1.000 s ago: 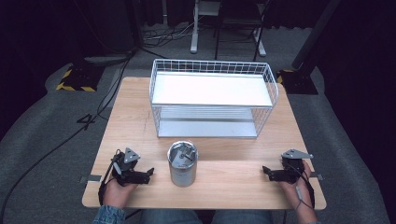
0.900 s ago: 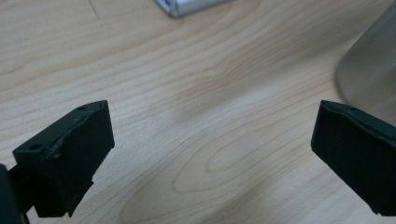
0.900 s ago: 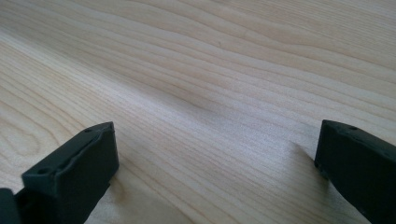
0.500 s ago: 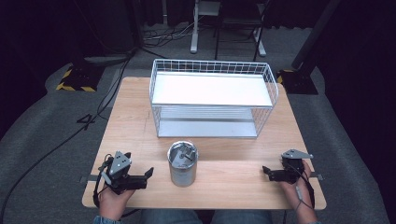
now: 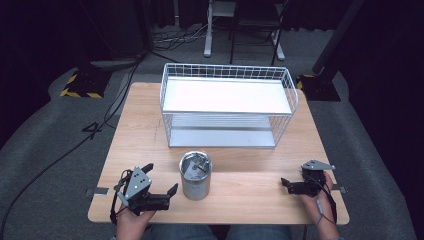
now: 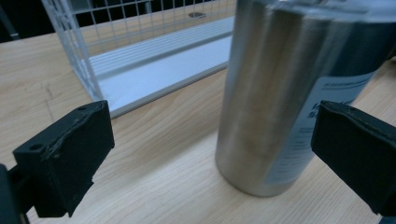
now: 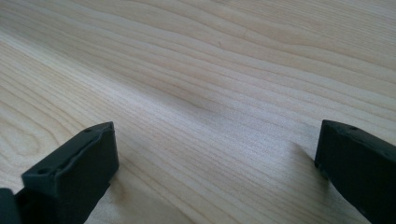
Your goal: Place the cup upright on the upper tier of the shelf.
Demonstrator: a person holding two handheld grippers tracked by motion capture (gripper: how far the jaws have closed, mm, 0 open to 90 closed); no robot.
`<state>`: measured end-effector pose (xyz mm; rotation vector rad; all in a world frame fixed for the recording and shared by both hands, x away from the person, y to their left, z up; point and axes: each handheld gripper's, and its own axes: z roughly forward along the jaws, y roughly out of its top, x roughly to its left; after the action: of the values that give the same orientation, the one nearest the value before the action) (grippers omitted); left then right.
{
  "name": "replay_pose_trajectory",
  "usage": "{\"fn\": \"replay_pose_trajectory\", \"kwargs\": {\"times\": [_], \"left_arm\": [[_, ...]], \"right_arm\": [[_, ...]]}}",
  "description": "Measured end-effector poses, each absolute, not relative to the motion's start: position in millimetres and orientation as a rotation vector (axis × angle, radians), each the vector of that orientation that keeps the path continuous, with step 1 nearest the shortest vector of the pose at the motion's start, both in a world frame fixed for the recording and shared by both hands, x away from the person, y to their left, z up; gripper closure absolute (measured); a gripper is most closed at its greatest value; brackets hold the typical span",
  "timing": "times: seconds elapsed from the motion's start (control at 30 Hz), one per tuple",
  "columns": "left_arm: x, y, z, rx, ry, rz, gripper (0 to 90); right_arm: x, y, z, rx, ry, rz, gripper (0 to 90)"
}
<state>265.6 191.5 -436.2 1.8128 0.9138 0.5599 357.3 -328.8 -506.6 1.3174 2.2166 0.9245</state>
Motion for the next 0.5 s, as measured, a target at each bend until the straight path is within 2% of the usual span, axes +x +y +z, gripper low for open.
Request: {"fn": "replay_pose_trajectory", "kwargs": {"times": [0.5], "left_arm": [[268.3,157.2,-435.5,1.784,0.806,0.525,0.0]], "right_arm": [[357.0,-328.3,-506.7,1.306,2.225,0.927,0.0]]}}
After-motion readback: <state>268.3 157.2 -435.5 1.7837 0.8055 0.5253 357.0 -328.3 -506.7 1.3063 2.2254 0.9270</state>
